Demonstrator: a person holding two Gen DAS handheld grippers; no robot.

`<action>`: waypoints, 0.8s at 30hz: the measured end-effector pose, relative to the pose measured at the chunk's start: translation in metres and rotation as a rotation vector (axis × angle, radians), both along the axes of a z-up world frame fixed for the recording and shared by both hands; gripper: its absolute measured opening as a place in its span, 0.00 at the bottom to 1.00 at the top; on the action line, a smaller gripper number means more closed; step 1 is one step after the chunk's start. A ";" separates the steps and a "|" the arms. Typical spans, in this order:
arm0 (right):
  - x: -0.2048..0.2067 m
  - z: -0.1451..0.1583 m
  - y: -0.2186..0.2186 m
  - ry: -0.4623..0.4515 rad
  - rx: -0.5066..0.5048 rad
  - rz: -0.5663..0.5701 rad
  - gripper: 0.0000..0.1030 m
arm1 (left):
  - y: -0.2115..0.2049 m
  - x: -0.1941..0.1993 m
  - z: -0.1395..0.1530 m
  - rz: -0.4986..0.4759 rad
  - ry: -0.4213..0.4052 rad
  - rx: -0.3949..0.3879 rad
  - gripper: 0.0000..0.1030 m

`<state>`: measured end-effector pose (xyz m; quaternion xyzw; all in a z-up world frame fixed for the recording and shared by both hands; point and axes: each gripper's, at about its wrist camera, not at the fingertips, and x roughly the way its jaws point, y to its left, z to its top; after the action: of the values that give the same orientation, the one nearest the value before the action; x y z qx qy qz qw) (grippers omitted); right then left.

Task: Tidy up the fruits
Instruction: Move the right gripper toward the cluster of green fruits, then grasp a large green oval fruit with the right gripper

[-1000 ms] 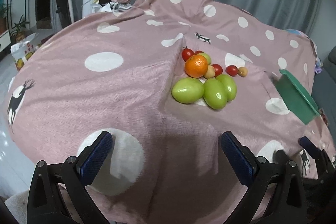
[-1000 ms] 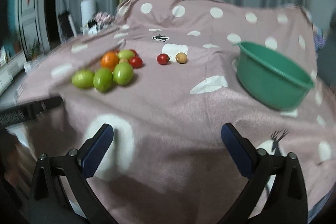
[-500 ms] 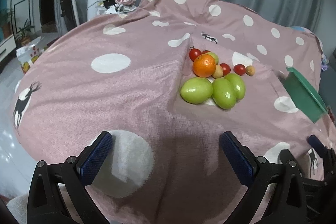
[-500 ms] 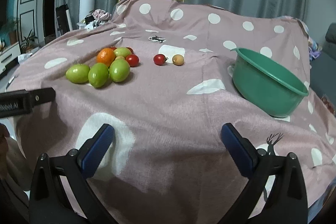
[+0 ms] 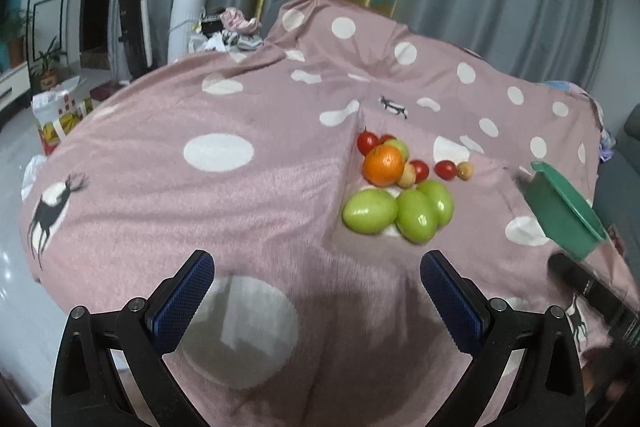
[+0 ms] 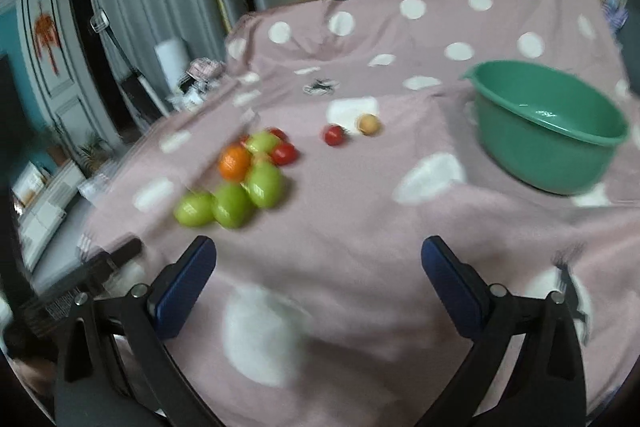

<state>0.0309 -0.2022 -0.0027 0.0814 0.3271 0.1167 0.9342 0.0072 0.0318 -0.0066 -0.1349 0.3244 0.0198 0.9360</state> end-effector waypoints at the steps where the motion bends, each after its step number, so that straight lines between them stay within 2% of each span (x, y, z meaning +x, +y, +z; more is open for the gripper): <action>1: 0.010 0.004 0.004 0.010 0.022 0.022 1.00 | -0.005 0.004 0.003 -0.014 -0.008 0.032 0.99; 4: 0.041 0.008 0.016 0.070 0.034 0.082 1.00 | -0.025 0.019 0.017 -0.137 -0.041 0.128 0.99; 7: 0.084 0.005 0.028 0.193 0.100 0.205 0.95 | -0.044 0.035 0.029 -0.283 -0.066 0.214 0.99; 10: 0.119 -0.003 0.025 0.294 0.193 0.229 0.87 | -0.060 0.063 0.031 -0.404 -0.008 0.290 0.99; 12: 0.137 -0.014 0.020 0.360 0.223 0.217 0.87 | -0.065 0.078 0.030 -0.428 0.023 0.282 0.99; 15: 0.155 -0.033 0.020 0.480 0.289 0.206 0.80 | -0.072 0.103 0.028 -0.509 0.079 0.210 0.98; 17: 0.158 -0.042 0.025 0.539 0.296 0.200 0.75 | -0.081 0.110 0.024 -0.534 0.094 0.200 0.89; 19: 0.160 -0.041 0.032 0.546 0.258 0.223 0.70 | -0.092 0.117 0.020 -0.567 0.111 0.201 0.75; 21: 0.160 -0.041 0.041 0.553 0.229 0.251 0.64 | -0.104 0.125 0.011 -0.592 0.159 0.238 0.66; 24: 0.162 -0.043 0.046 0.575 0.218 0.287 0.56 | -0.108 0.133 -0.003 -0.580 0.191 0.258 0.66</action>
<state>0.1933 -0.1558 -0.0461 0.1636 0.5707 0.2538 0.7637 0.1403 -0.0765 -0.0096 0.0852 0.4302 -0.1941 0.8775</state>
